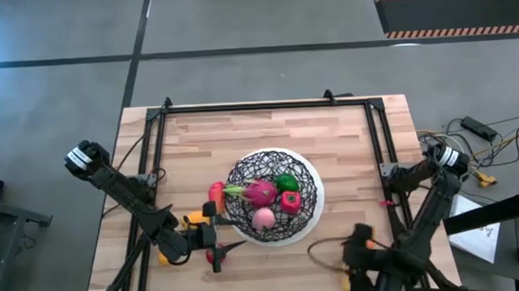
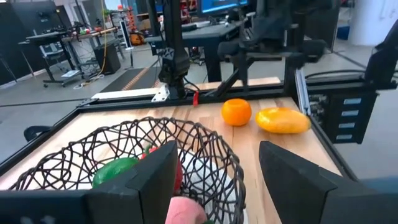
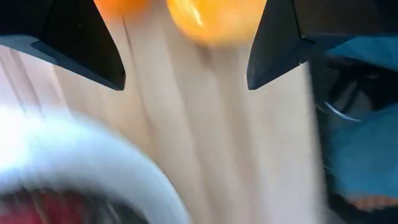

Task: Build produce basket
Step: Put the orange into the basket

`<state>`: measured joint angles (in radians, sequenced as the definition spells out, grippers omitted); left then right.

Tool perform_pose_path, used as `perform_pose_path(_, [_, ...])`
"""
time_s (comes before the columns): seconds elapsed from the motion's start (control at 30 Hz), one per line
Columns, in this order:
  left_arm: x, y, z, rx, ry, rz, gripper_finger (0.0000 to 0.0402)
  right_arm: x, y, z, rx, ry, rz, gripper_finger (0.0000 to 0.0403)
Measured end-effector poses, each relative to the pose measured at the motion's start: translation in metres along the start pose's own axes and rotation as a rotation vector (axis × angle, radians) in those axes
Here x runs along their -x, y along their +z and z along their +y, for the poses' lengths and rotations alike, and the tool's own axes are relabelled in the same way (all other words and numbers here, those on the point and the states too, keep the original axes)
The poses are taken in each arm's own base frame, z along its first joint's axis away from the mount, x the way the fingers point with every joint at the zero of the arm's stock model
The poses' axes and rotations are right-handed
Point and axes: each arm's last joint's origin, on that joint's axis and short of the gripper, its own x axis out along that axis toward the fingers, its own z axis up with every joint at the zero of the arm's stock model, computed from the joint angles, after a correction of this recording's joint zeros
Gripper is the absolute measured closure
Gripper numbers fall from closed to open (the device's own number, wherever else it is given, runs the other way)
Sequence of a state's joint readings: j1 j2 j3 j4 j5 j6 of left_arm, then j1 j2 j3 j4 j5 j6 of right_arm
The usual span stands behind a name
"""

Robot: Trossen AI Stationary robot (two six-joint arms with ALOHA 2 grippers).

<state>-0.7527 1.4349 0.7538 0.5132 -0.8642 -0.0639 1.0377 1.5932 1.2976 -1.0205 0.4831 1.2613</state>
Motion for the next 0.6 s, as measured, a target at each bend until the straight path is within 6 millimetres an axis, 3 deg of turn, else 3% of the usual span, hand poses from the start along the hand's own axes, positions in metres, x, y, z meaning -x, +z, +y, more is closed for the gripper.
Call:
perform_pose_path(0.13, [0.0, -0.001, 0.0, -0.001, 0.0, 0.001, 0.019, 0.004, -0.019, -0.014, -0.116, -0.146, 0.118, 0.0076])
perform_pose_path(0.3, [0.0, -0.003, 0.0, -0.007, 0.001, 0.005, 0.019, -0.004, -0.03, -0.021, -0.096, -0.185, 0.27, 0.0076])
perform_pose_path(0.6, [0.0, -0.003, 0.0, -0.008, 0.001, 0.005, 0.019, -0.034, -0.03, -0.043, -0.005, -0.244, 0.43, 0.0053])
